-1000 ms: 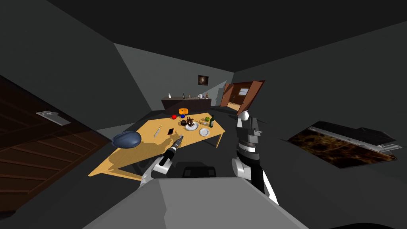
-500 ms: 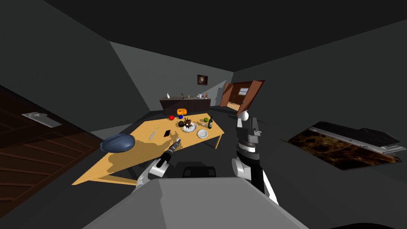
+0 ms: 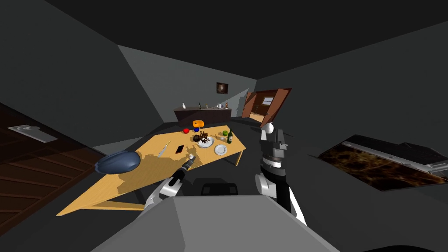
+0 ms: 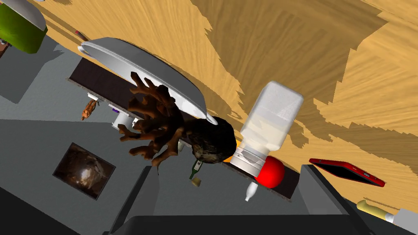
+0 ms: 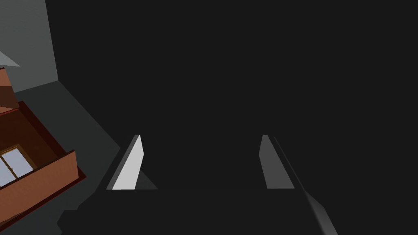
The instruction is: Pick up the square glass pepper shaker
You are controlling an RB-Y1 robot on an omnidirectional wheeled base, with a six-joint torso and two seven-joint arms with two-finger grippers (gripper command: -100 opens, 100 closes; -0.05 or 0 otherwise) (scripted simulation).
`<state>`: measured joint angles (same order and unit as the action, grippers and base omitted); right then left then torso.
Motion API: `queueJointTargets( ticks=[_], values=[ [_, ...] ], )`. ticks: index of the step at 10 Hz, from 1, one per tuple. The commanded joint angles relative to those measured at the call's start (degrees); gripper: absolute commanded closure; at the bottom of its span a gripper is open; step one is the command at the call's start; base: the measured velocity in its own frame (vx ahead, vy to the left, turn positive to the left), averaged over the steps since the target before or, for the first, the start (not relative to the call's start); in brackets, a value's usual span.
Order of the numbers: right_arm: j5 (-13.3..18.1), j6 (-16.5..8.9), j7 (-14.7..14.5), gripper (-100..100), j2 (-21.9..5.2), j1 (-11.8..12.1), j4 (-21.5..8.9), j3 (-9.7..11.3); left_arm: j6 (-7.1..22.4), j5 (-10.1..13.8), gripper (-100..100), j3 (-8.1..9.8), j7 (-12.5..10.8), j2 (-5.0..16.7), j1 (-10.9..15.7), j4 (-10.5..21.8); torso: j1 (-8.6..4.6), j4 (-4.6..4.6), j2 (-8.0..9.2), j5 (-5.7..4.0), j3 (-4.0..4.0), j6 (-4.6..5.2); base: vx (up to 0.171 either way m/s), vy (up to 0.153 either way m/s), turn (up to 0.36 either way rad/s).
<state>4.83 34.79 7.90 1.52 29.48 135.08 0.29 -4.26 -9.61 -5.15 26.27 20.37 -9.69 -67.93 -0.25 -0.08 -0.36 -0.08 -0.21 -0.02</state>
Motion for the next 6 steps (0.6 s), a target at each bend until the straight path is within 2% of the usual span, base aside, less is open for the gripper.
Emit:
queueJointTargets(
  ticks=[1,4,6],
  values=[
    [0.0,0.0,0.0,0,0.0,0.0,0.0,0.0,0.2,0.2,-100,0.64,2.1,1.0,0.6,2.9,0.00,0.00,0.00,0.00,0.00,0.00,0.119,-0.090,-0.005],
    [0.0,0.0,0.0,0,0.0,0.0,0.0,0.0,0.1,0.7,-100,1.76,5.5,3.2,1.4,8.0,-0.13,-0.04,-0.18,-0.02,-0.10,0.01,0.141,-0.101,-0.001],
    [0.0,0.0,0.0,0,0.0,0.0,0.0,0.0,0.0,0.9,-100,2.30,7.3,4.8,1.9,10.6,-0.13,-0.02,-0.04,-0.03,-0.03,0.00,0.099,-0.094,0.002]
  ],
)
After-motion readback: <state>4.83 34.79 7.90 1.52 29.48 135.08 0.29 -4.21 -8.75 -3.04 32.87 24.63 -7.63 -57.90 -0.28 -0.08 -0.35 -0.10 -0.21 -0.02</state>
